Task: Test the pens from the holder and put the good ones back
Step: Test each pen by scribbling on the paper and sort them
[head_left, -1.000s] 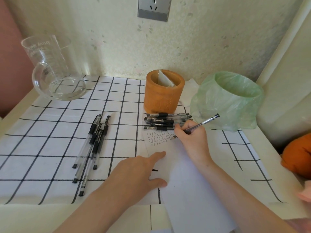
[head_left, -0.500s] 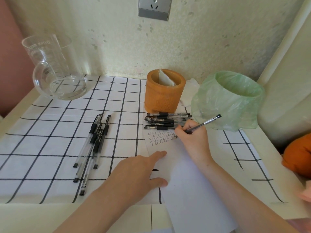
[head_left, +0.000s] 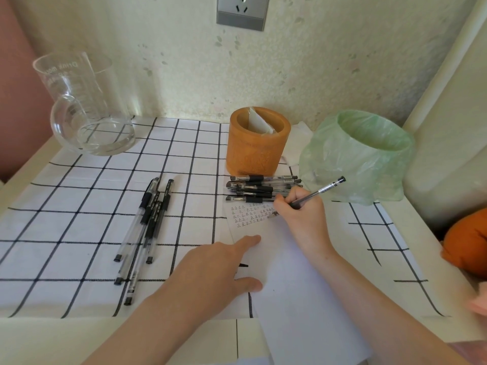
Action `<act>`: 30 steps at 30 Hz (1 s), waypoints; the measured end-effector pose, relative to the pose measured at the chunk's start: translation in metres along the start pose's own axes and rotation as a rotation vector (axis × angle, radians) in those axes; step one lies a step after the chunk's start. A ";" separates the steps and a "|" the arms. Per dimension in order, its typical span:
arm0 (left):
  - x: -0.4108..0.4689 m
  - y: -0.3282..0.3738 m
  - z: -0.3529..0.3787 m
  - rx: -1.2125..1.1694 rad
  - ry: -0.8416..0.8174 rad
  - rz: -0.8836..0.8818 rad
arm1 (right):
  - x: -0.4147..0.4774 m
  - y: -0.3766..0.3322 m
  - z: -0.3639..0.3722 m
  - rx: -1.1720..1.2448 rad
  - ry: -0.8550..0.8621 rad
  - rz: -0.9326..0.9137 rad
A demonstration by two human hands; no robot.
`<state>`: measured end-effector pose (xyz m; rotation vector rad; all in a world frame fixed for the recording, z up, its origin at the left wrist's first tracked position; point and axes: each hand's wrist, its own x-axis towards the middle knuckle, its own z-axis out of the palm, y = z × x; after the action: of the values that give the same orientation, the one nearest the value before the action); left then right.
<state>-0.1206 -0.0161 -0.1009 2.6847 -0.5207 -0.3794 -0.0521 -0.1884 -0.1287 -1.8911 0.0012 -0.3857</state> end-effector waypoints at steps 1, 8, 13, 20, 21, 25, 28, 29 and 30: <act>0.000 0.000 0.000 0.001 -0.004 -0.002 | 0.000 0.000 0.000 -0.006 -0.005 -0.003; -0.001 0.001 -0.002 0.000 -0.005 -0.012 | -0.001 -0.002 0.000 -0.003 -0.005 0.021; -0.001 0.003 -0.004 0.002 -0.026 -0.021 | 0.000 -0.005 0.000 -0.010 0.018 0.023; -0.003 0.005 -0.008 -0.017 -0.073 -0.025 | -0.001 -0.006 -0.001 -0.044 0.001 0.042; -0.004 0.006 -0.008 -0.047 -0.072 -0.020 | 0.000 -0.007 -0.001 -0.049 -0.004 0.058; -0.004 0.008 -0.014 -0.363 0.031 -0.042 | 0.000 -0.021 -0.006 0.162 0.006 0.193; 0.001 0.008 -0.022 -0.569 0.141 -0.043 | -0.004 -0.044 -0.013 0.407 -0.103 0.307; 0.003 0.008 -0.023 -0.622 0.171 -0.030 | -0.006 -0.051 -0.015 0.469 -0.155 0.347; 0.004 0.009 -0.025 -0.678 0.201 -0.016 | -0.008 -0.058 -0.017 0.527 -0.206 0.382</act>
<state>-0.1118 -0.0176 -0.0754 2.0391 -0.2476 -0.2299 -0.0752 -0.1824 -0.0729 -1.3603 0.1118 0.0715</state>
